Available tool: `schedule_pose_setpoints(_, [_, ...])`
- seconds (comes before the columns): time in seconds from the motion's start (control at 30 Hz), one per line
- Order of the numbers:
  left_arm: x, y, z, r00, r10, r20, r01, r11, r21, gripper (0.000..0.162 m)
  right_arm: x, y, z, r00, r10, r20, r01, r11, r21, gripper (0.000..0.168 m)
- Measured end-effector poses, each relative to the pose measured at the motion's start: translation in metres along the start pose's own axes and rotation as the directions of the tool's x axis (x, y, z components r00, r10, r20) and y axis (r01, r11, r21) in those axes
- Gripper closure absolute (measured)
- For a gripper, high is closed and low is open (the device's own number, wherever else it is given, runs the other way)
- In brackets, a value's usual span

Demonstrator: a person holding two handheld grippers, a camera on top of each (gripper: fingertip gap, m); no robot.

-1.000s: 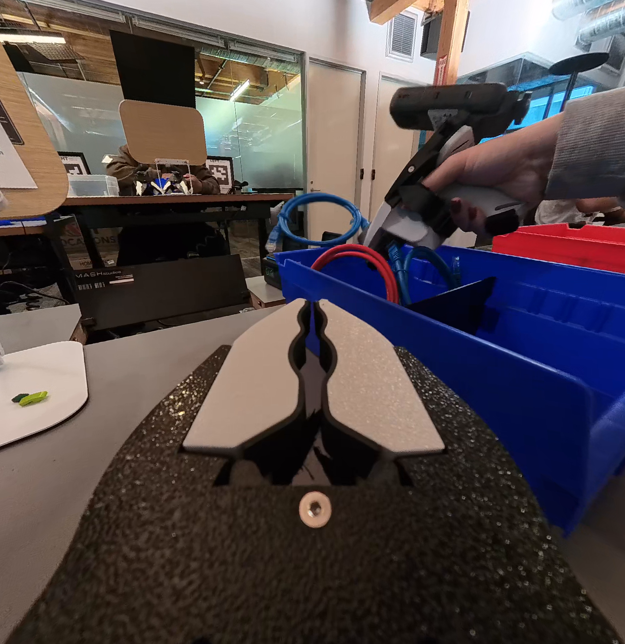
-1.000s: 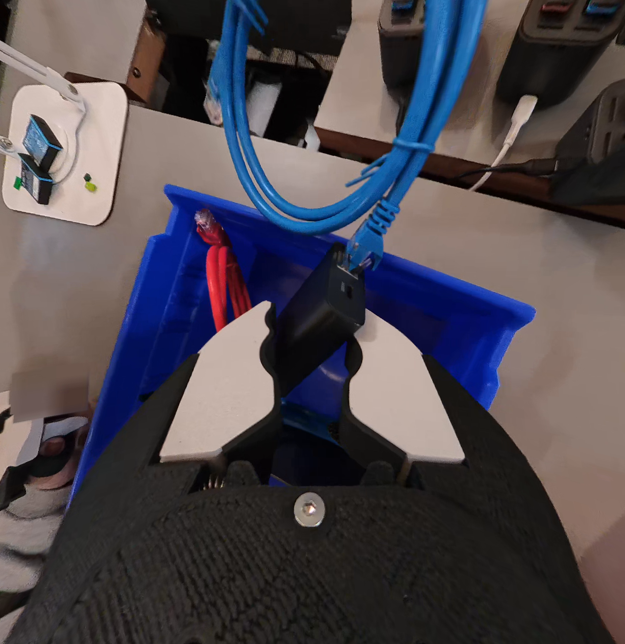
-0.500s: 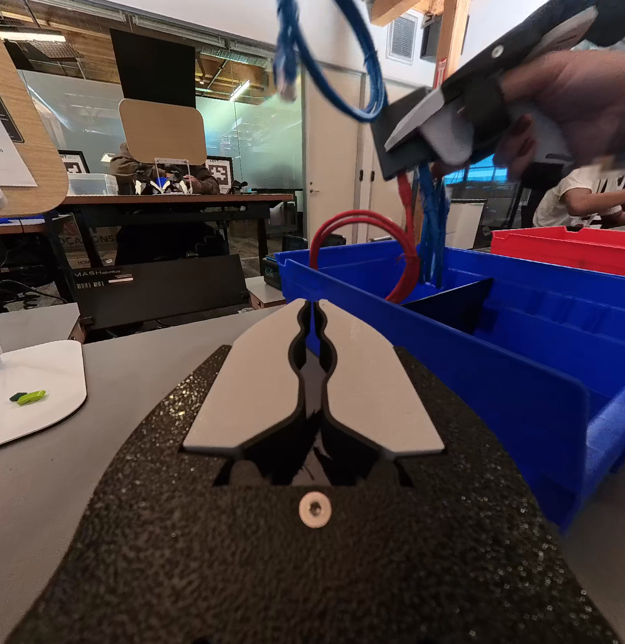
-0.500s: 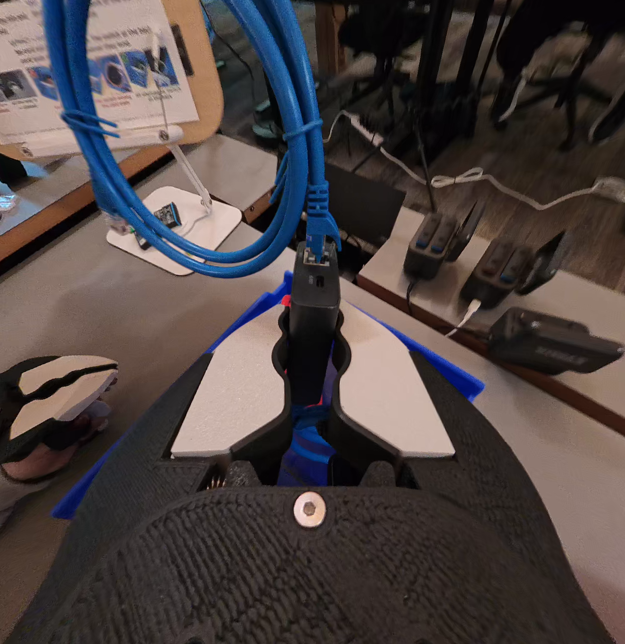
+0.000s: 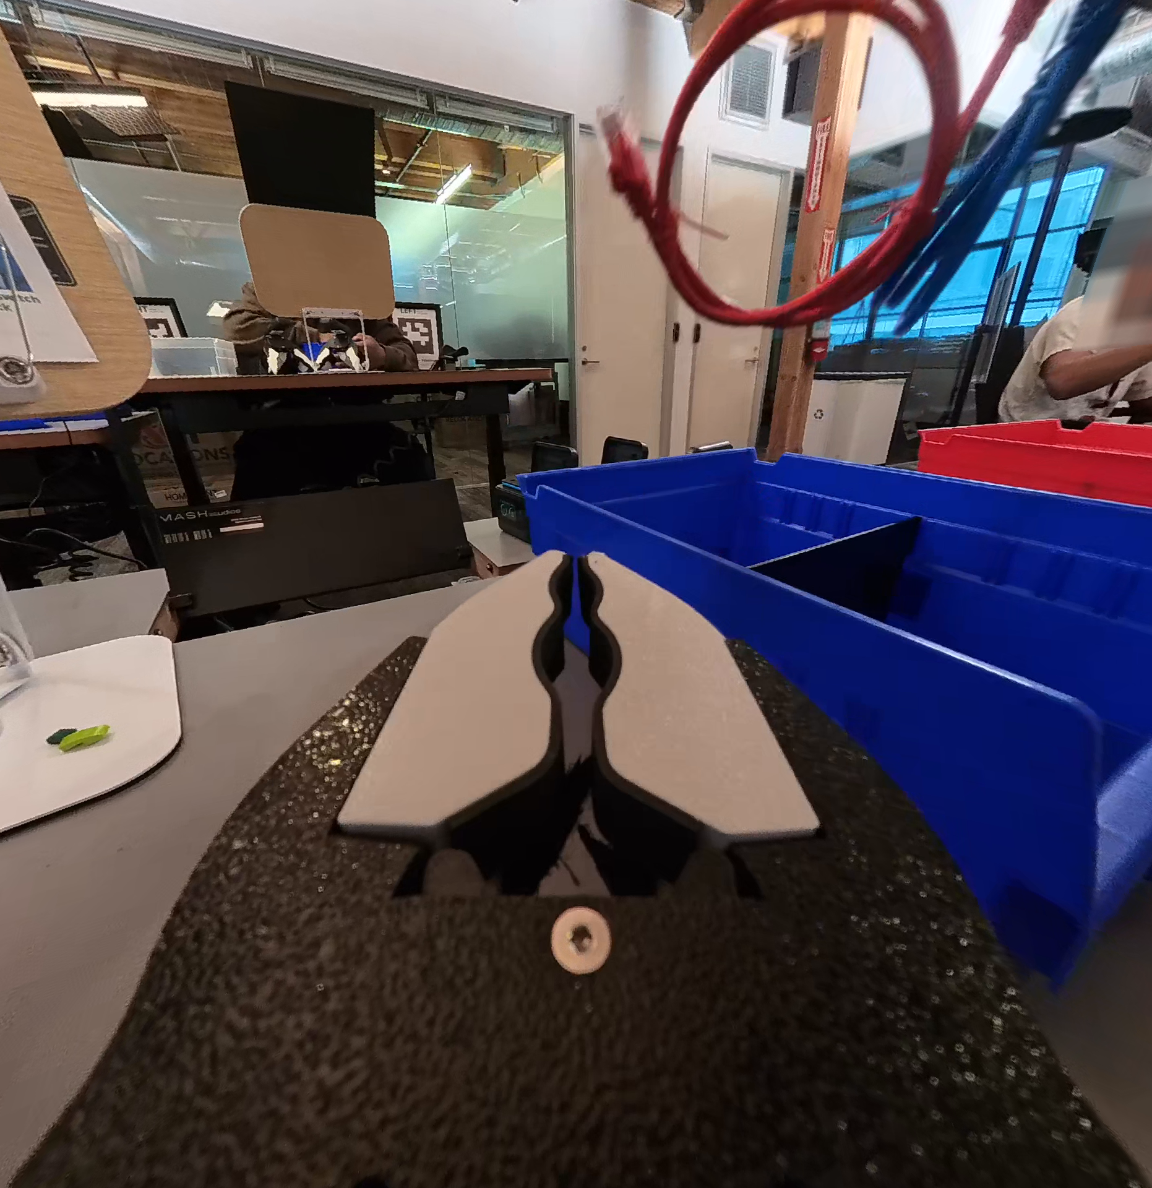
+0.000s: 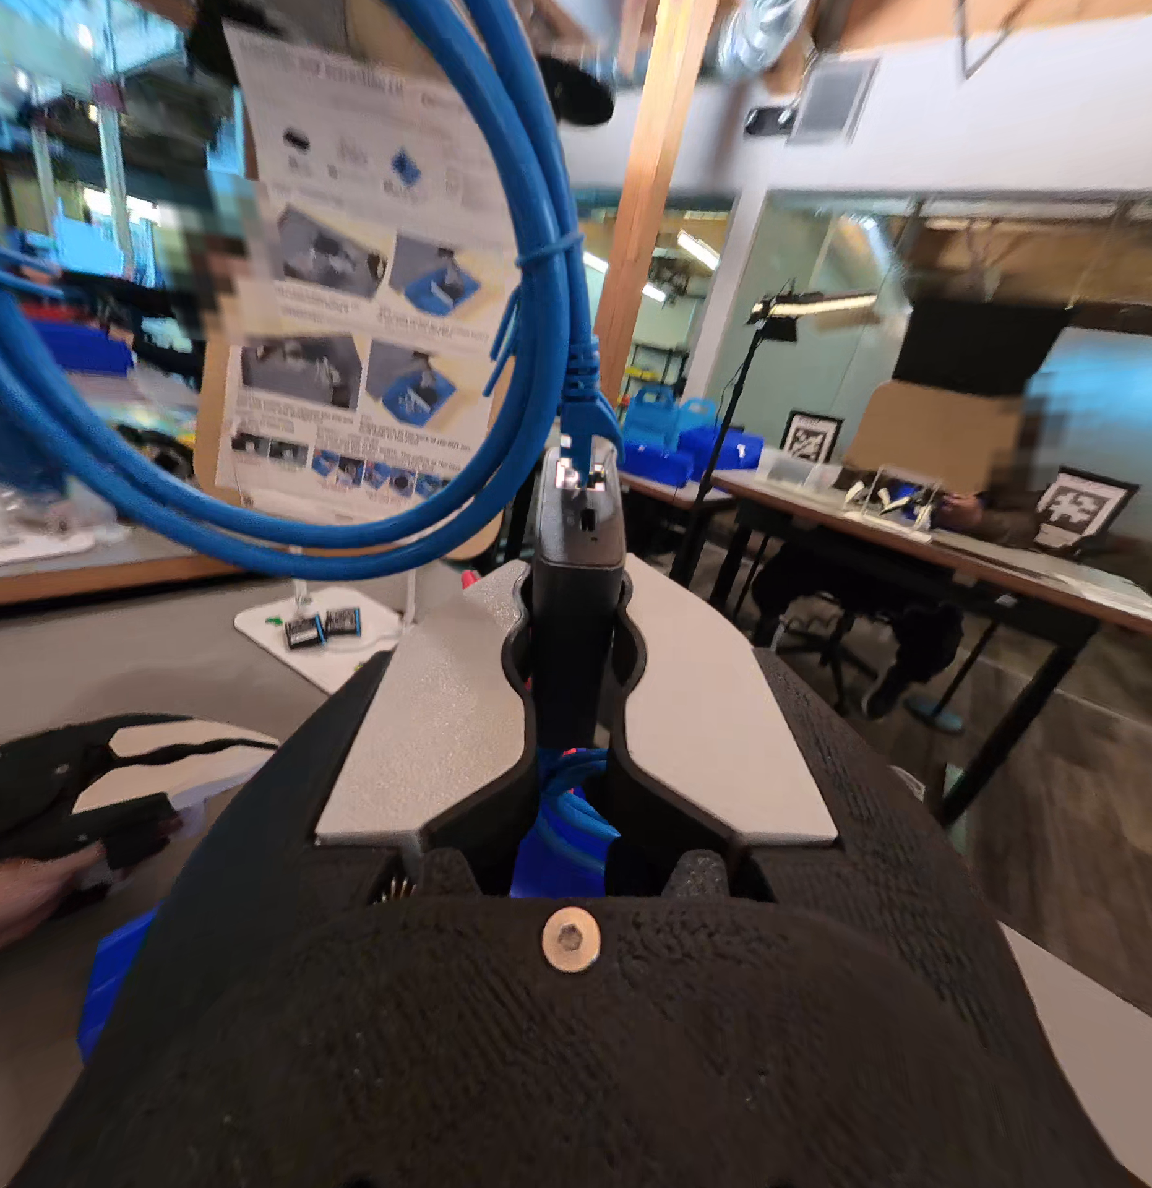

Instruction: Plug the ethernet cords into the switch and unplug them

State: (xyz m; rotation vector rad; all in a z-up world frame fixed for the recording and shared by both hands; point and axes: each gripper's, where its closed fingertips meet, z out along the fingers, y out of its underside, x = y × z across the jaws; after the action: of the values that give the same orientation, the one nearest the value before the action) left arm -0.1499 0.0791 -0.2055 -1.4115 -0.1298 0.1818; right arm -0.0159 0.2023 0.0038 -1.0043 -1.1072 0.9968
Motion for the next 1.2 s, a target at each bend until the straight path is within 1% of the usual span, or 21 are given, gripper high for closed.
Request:
schedule_pose_setpoints(0.07, [-0.002,-0.002,0.0,1.0,0.002,0.007,-0.002,1.0,0.007,0.16,0.005,-0.004,-0.014,0.999,0.039,-0.018,-0.038,0.997,0.068,0.148])
schedule_pose_setpoints(0.13, [-0.003,-0.011,-0.001,1.0,0.01,0.003,-0.01,0.999,0.032,0.156,0.007,-0.004,-0.024,0.997,0.077,0.0,-0.077,0.99,0.121,0.148])
schedule_pose_setpoints(0.2, [-0.005,-0.029,-0.002,1.0,0.026,0.011,-0.027,0.997,0.074,0.136,0.005,-0.003,-0.031,0.996,0.081,0.032,-0.085,0.983,0.162,0.148])
schedule_pose_setpoints(0.23, [-0.004,-0.041,-0.002,0.999,0.035,0.013,-0.036,0.994,0.105,0.13,0.004,-0.003,-0.033,0.996,0.07,0.053,-0.079,0.981,0.179,0.148])
schedule_pose_setpoints(0.3, [0.007,-0.069,-0.001,0.998,0.064,-0.023,-0.059,0.983,0.174,0.123,-0.001,-0.005,-0.033,0.992,0.044,0.121,-0.069,0.976,0.206,0.148])
schedule_pose_setpoints(0.37, [0.027,-0.097,0.005,0.988,0.127,-0.085,-0.106,0.971,0.215,0.114,-0.008,-0.007,-0.035,0.978,0.023,0.205,-0.075,0.966,0.249,0.148])
schedule_pose_setpoints(0.43, [0.052,-0.125,0.014,0.967,0.187,-0.174,-0.142,0.959,0.244,0.1,-0.014,-0.006,-0.036,0.959,0.038,0.28,-0.12,0.952,0.283,0.148])
schedule_pose_setpoints(0.47, [0.067,-0.136,0.019,0.948,0.206,-0.242,-0.148,0.96,0.239,0.092,-0.017,-0.006,-0.036,0.949,0.039,0.314,-0.137,0.945,0.298,0.148])
schedule_pose_setpoints(0.5, [0.083,-0.147,0.022,0.923,0.212,-0.32,-0.143,0.963,0.228,0.077,-0.02,-0.005,-0.037,0.939,0.032,0.342,-0.146,0.939,0.312,0.148])
schedule_pose_setpoints(0.57, [0.11,-0.165,0.026,0.867,0.196,-0.458,-0.116,0.973,0.198,0.067,-0.026,-0.003,-0.039,0.924,0.007,0.382,-0.147,0.929,0.339,0.148])
schedule_pose_setpoints(0.6, [0.117,-0.175,0.026,0.856,0.19,-0.48,-0.103,0.974,0.203,0.067,-0.029,-0.002,-0.04,0.915,-0.011,0.403,-0.143,0.926,0.35,0.148])
schedule_pose_setpoints(0.67, [0.124,-0.192,0.025,0.852,0.225,-0.473,-0.117,0.962,0.247,0.074,-0.039,0.001,-0.045,0.89,-0.057,0.452,-0.13,0.919,0.373,0.148])
schedule_pose_setpoints(0.7, [0.125,-0.2,0.025,0.859,0.243,-0.45,-0.127,0.954,0.273,0.081,-0.043,0.002,-0.047,0.877,-0.077,0.474,-0.124,0.917,0.379,0.148])
schedule_pose_setpoints(0.73, [0.128,-0.204,0.023,0.854,0.266,-0.447,-0.143,0.946,0.29,0.088,-0.047,0.004,-0.048,0.865,-0.092,0.493,-0.12,0.917,0.381,0.148])
schedule_pose_setpoints(0.77, [0.133,-0.204,0.021,0.84,0.287,-0.461,-0.164,0.943,0.289,0.088,-0.051,0.005,-0.049,0.852,-0.102,0.513,-0.118,0.918,0.379,0.148])
schedule_pose_setpoints(0.87, [0.144,-0.187,0.018,0.787,0.358,-0.502,-0.275,0.933,0.233,0.087,-0.061,0.008,-0.051,0.821,-0.123,0.558,-0.113,0.922,0.369,0.148])
schedule_pose_setpoints(0.97, [0.148,-0.172,0.019,0.748,0.447,-0.49,-0.409,0.892,0.19,0.087,-0.068,0.009,-0.05,0.803,-0.132,0.581,-0.115,0.922,0.369,0.148])
schedule_pose_setpoints(1.07, [0.158,-0.166,0.02,0.721,0.49,-0.49,-0.461,0.867,0.188,0.088,-0.078,0.013,-0.051,0.77,-0.145,0.622,-0.107,0.931,0.349,0.148])
schedule_pose_setpoints(1.2, [0.163,-0.149,0.028,0.694,0.515,-0.504,-0.514,0.844,0.155,0.088,-0.089,0.02,-0.052,0.744,-0.195,0.639,-0.03,0.946,0.323,0.148])
